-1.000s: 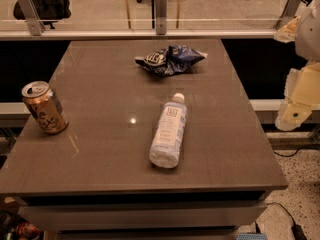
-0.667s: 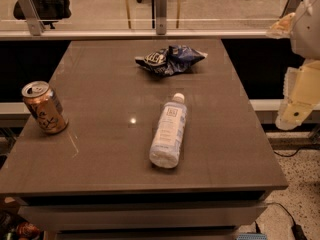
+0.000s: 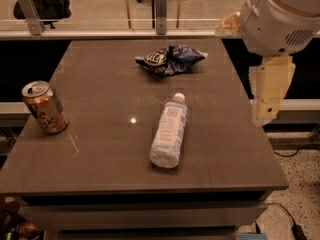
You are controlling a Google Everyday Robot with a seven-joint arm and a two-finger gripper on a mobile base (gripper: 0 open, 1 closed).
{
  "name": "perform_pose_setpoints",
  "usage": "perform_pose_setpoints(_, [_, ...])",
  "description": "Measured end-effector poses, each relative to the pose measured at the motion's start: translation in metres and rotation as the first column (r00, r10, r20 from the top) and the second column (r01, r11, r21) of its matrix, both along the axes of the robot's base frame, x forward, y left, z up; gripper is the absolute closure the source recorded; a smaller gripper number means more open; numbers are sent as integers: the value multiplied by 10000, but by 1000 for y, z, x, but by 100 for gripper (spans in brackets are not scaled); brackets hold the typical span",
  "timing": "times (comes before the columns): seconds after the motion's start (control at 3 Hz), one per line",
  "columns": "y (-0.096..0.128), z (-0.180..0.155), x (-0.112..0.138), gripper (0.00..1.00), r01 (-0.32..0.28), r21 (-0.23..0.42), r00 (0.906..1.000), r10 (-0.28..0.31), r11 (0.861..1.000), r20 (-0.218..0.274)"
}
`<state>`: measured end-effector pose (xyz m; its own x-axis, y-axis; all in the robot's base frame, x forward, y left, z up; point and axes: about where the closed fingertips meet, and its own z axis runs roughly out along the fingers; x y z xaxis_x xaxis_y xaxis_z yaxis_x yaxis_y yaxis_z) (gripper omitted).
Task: Move blue plastic bottle near orange can
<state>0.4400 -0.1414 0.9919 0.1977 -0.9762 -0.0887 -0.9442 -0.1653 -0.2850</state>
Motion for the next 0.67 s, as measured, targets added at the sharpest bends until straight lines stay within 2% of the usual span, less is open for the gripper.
perform_pose_setpoints(0.33, [35,-9,-6,0,-1457,-569,9893,1457,9877,-39])
perform_pose_setpoints(0.67, [68,-26,-15,0,-2916,-1127,9565,2907,9499,-249])
